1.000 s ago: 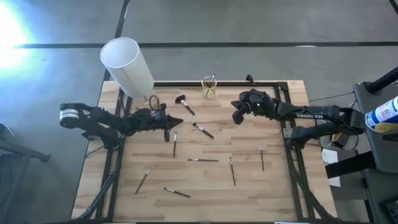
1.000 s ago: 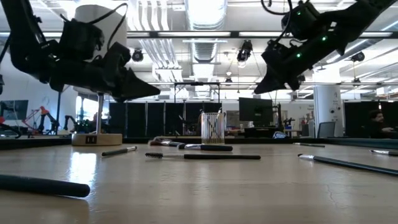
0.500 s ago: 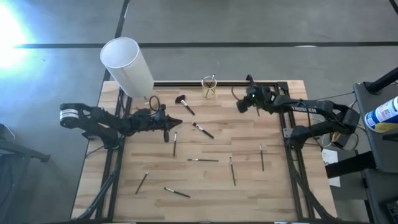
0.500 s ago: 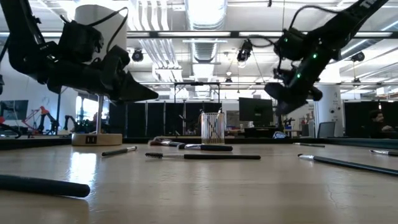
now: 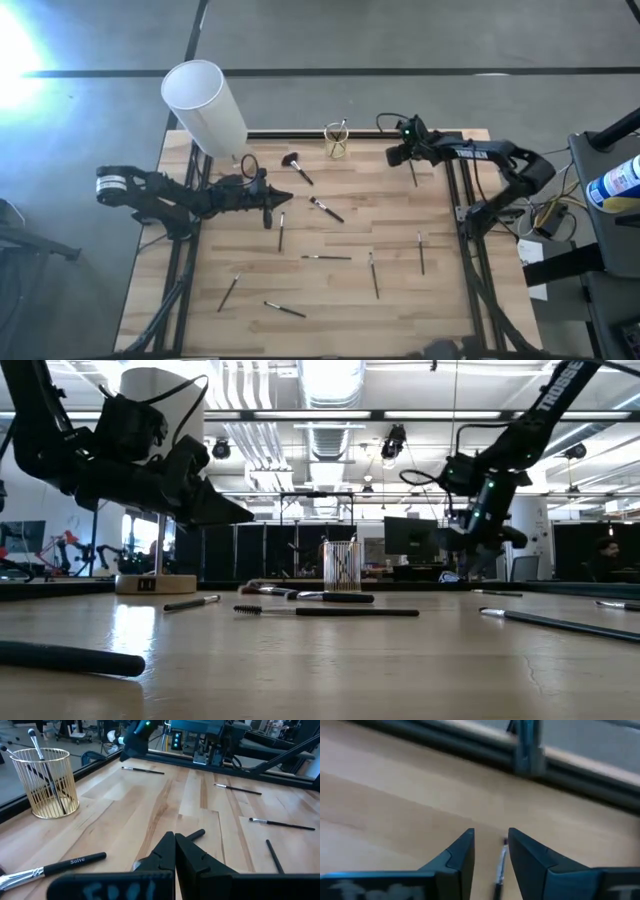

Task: Put items in baskets/containers
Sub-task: Put the eyeshadow make-up brush into the gold container

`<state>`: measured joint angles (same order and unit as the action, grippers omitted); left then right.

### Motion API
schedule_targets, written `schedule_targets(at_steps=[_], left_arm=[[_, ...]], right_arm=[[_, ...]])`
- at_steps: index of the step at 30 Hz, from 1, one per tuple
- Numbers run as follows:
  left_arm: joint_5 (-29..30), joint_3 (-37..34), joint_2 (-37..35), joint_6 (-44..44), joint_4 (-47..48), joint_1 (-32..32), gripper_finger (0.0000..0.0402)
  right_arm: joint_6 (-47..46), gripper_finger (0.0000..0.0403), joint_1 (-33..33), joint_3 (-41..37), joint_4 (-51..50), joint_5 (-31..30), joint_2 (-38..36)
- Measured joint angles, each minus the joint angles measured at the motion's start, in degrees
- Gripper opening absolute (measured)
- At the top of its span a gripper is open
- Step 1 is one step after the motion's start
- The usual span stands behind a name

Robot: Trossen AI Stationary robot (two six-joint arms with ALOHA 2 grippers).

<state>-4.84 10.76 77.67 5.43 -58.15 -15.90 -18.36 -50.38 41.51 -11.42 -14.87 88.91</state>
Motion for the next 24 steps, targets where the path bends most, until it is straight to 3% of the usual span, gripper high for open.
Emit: schedule_targets(at_steps=[13,21,24], left_arm=[[0.02,0.02,0.0,-0.02,0.35,0.0,0.0002],[0.02,0.02,0.0,-0.02,0.42,0.0,0.0002],[0.02,0.02,0.0,-0.02,0.39,0.0,0.0002]], right_arm=[[-4.54,0.0075,0.02,9.67,-10.44,-0.24,10.88],[-5.69,0.0077,-0.05,13.06,-19.22,-2.25,11.17],[-6.94,0.0083,-0.13,14.98,-21.46,-6.53,10.19]])
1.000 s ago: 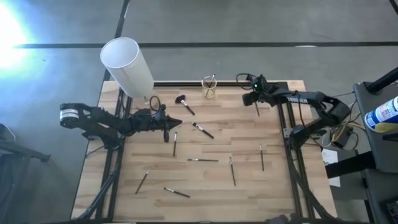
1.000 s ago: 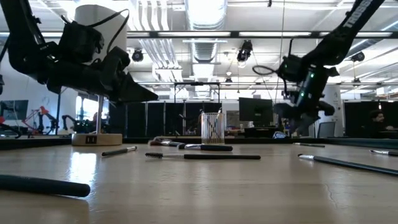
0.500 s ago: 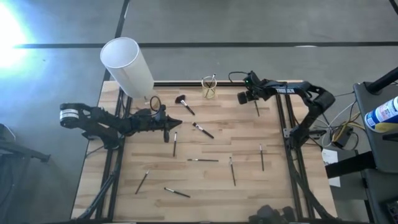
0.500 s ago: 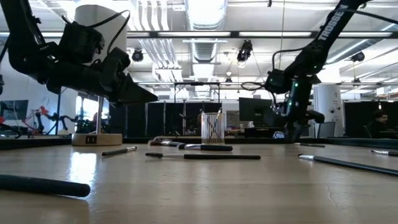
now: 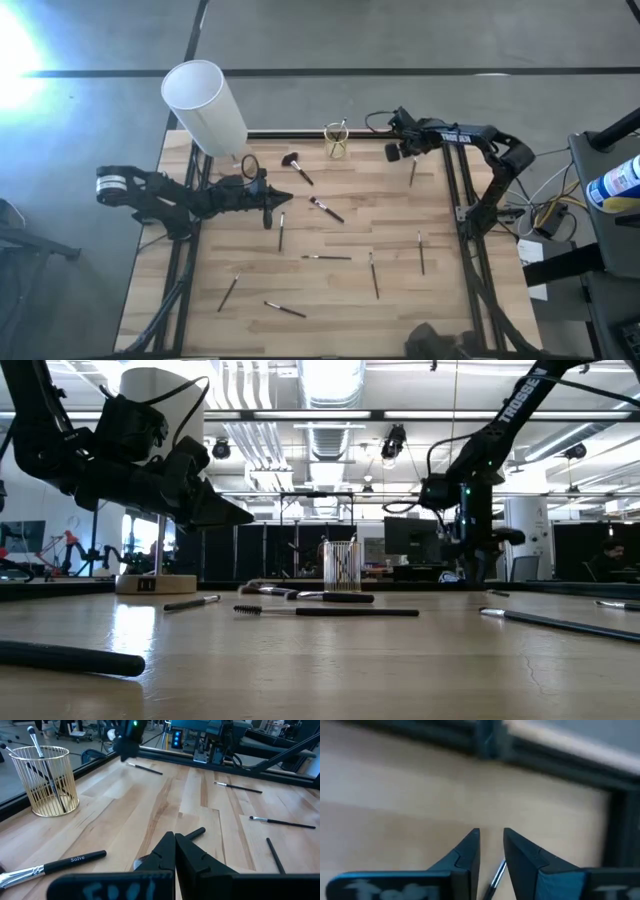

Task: Put items in baskets/containers
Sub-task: Put the eyeshadow make-up brush into the gold container

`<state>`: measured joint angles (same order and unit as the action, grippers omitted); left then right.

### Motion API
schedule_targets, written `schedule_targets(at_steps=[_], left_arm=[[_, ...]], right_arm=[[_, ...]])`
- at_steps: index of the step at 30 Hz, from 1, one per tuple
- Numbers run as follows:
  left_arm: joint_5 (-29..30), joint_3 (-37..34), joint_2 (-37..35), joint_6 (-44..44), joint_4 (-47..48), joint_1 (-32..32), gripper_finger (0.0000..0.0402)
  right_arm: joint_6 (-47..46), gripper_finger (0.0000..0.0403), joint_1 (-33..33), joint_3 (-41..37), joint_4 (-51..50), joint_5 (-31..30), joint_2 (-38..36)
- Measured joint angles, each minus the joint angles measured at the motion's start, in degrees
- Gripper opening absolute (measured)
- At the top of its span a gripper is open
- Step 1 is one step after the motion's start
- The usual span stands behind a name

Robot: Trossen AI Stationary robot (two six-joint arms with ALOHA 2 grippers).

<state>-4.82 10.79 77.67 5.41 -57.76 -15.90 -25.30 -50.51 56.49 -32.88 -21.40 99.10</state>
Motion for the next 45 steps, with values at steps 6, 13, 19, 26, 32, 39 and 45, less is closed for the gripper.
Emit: schedule_targets(at_steps=[6,13,19,26,32,39,45], left_arm=[[0.0,0.0,0.0,-0.01,0.02,0.0,0.0002],[0.0,0.0,0.0,-0.02,0.0,0.0,0.0002],[0.0,0.0,0.0,-0.02,0.0,0.0,0.0002],[0.0,0.0,0.0,-0.02,0.64,0.0,0.0002],[0.0,0.0,0.0,-0.02,0.81,0.0,0.0002],[0.0,0.0,0.01,-0.02,0.82,0.0,0.0002],[0.0,0.0,0.01,-0.02,0.81,0.0,0.0002]], right_arm=[[0.05,0.0097,-1.67,0.72,-1.26,0.35,0.41],[0.97,0.0096,-3.83,1.74,-8.46,3.59,1.47],[8.85,0.0074,-3.0,3.5,-14.7,4.84,1.48],[23.21,0.0086,2.49,3.36,-19.53,5.02,1.21],[34.12,0.0111,8.85,0.67,-19.24,4.84,0.71],[41.66,0.0106,12.12,-3.11,-12.29,4.79,0.36],[43.06,0.0078,12.1,-3.37,-10.15,6.82,0.38]])
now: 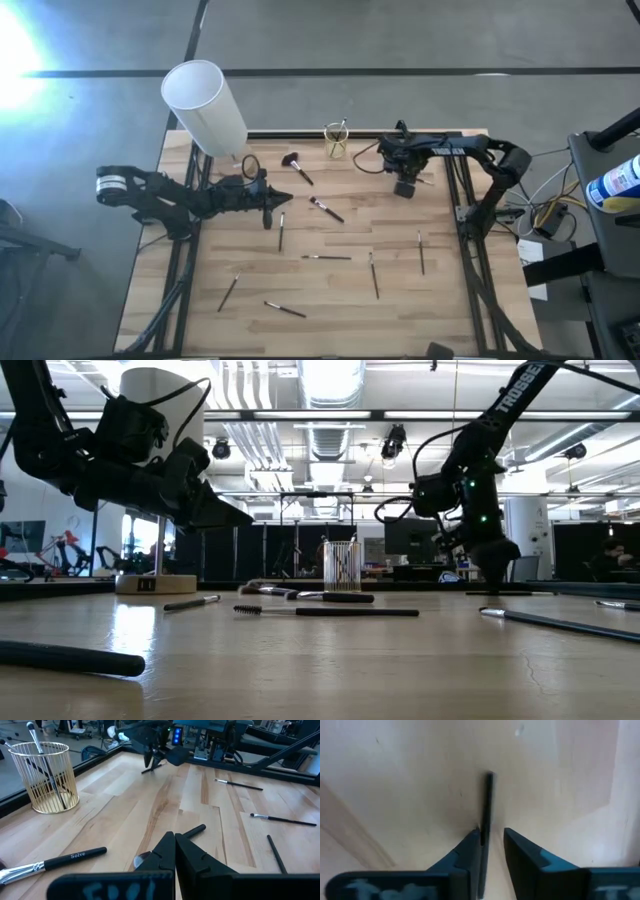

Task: Put items in baskets/containers
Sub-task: Put the eyeshadow make-up brush into the gold container

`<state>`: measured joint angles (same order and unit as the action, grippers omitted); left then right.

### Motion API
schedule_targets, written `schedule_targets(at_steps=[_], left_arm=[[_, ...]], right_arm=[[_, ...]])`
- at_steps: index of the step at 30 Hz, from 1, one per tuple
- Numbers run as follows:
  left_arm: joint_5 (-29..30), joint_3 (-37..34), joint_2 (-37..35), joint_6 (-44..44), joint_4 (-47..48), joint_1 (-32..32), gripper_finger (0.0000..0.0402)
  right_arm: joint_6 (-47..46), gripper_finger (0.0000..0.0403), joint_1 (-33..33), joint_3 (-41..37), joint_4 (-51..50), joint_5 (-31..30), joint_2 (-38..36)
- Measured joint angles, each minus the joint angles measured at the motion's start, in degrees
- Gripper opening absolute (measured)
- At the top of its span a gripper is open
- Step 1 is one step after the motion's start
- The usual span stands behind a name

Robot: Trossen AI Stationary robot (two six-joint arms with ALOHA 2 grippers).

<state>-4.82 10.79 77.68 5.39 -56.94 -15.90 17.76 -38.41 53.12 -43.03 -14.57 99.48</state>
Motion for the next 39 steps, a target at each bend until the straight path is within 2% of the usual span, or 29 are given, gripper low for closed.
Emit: schedule_targets(at_steps=[8,16,30,36,39], left_arm=[[0.0,0.0,-0.01,0.0,0.0,0.0,0.0002],[0.0,0.0,-0.01,0.0,0.0,0.0,0.0002],[-0.02,0.02,-0.01,1.71,0.78,0.0,0.0002],[-0.02,0.45,0.01,5.05,6.05,0.59,0.0004],[0.04,1.83,0.19,7.12,9.04,2.39,0.0018]], right_arm=[[-2.76,0.0033,-0.09,1.35,2.02,7.45,0.17],[-5.22,0.001,1.45,3.07,2.72,19.39,0.44],[-6.58,0.0008,14.53,5.24,3.96,19.53,0.37],[-7.29,0.0008,20.87,5.4,9.45,19.11,0.33],[-7.3,0.0008,23.95,5.4,12.66,19.15,0.33]])
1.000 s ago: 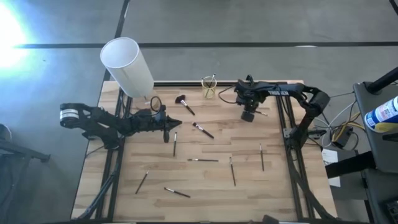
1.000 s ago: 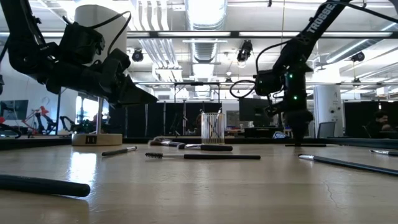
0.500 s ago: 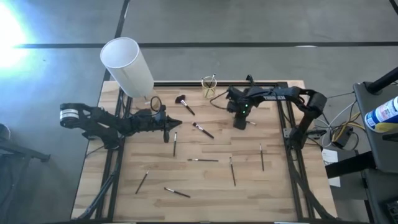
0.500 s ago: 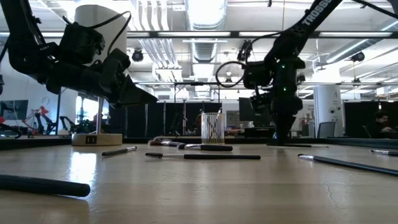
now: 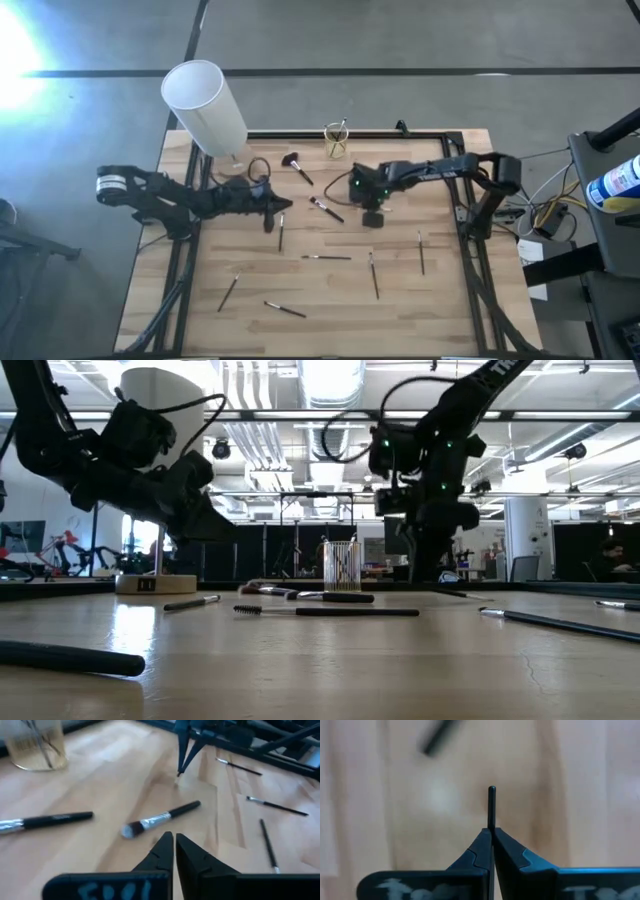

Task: Put items in baskets/containers
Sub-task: Put the eyeshadow make-up brush into the gold container

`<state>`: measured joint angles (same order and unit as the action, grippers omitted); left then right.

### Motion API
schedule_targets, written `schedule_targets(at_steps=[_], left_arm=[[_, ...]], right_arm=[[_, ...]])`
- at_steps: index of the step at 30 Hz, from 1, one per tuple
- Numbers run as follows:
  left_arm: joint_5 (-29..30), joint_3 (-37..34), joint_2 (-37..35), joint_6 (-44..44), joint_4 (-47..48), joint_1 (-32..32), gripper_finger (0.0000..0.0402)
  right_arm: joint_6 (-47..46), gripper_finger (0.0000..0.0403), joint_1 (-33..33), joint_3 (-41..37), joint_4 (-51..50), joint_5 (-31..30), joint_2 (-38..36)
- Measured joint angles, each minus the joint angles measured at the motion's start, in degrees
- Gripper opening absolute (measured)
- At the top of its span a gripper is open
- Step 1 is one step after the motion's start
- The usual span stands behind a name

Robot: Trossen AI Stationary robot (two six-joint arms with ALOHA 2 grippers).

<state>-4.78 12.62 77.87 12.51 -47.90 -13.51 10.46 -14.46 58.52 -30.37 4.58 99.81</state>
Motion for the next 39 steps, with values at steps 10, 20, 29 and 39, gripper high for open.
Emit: schedule_targets(at_steps=[10,20,29,39], left_arm=[[11.67,9.57,9.76,-3.0,-0.05,11.7,0.0095],[13.84,21.67,22.89,-5.22,-0.93,13.35,0.011],[14.42,26.24,26.55,-5.11,0.82,13.23,0.011],[14.52,26.12,26.24,-4.61,0.83,13.22,0.011]], right_arm=[[-0.88,0.0008,5.49,0.0,7.74,-0.01,-0.07],[-1.95,0.0008,7.24,0.0,10.86,-0.04,-0.07],[-1.71,0.0008,8.57,0.66,11.89,-0.02,-0.09],[-1.03,0.0008,9.0,2.76,11.75,0.05,-0.09]])
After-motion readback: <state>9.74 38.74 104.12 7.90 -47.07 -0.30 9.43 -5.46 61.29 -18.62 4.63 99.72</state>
